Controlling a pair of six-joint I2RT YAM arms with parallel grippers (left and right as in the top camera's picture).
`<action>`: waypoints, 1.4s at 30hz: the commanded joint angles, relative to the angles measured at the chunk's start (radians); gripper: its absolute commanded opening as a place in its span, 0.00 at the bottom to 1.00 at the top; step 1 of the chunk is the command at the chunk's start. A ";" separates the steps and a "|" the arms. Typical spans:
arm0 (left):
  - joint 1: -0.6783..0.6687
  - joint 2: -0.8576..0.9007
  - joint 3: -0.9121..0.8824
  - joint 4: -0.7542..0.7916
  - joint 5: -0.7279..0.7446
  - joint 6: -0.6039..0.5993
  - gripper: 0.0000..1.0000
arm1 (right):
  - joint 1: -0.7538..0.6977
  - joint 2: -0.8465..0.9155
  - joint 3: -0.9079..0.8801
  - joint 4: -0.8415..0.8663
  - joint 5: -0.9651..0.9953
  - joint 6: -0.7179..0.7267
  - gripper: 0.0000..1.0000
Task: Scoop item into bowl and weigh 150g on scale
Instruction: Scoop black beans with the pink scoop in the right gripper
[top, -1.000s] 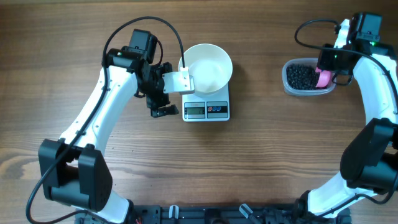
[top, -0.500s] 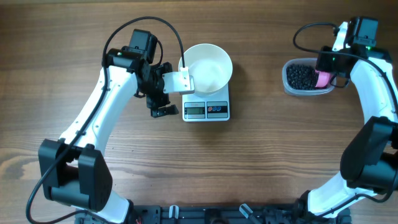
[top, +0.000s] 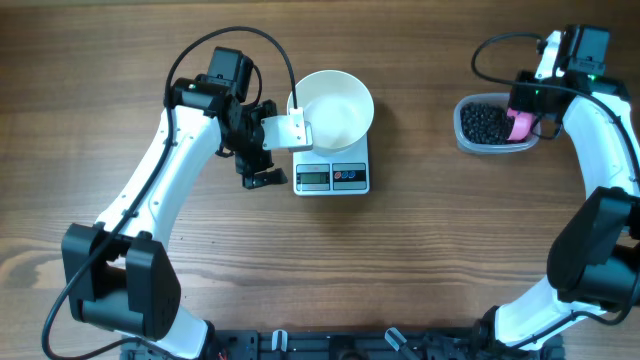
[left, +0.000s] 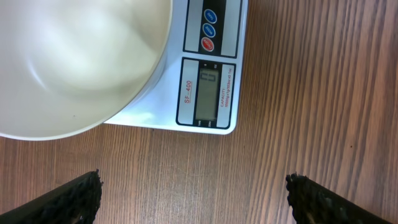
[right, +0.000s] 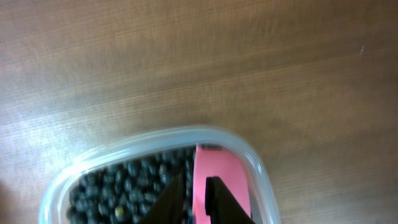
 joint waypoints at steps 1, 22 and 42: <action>0.006 -0.013 0.000 -0.001 0.012 0.023 1.00 | 0.001 0.023 -0.005 -0.052 0.017 -0.003 0.08; 0.006 -0.013 0.000 -0.001 0.012 0.023 1.00 | 0.001 0.023 -0.006 -0.092 0.058 -0.025 0.13; 0.006 -0.013 0.000 -0.001 0.012 0.022 1.00 | 0.001 0.023 -0.066 -0.111 -0.106 0.005 0.04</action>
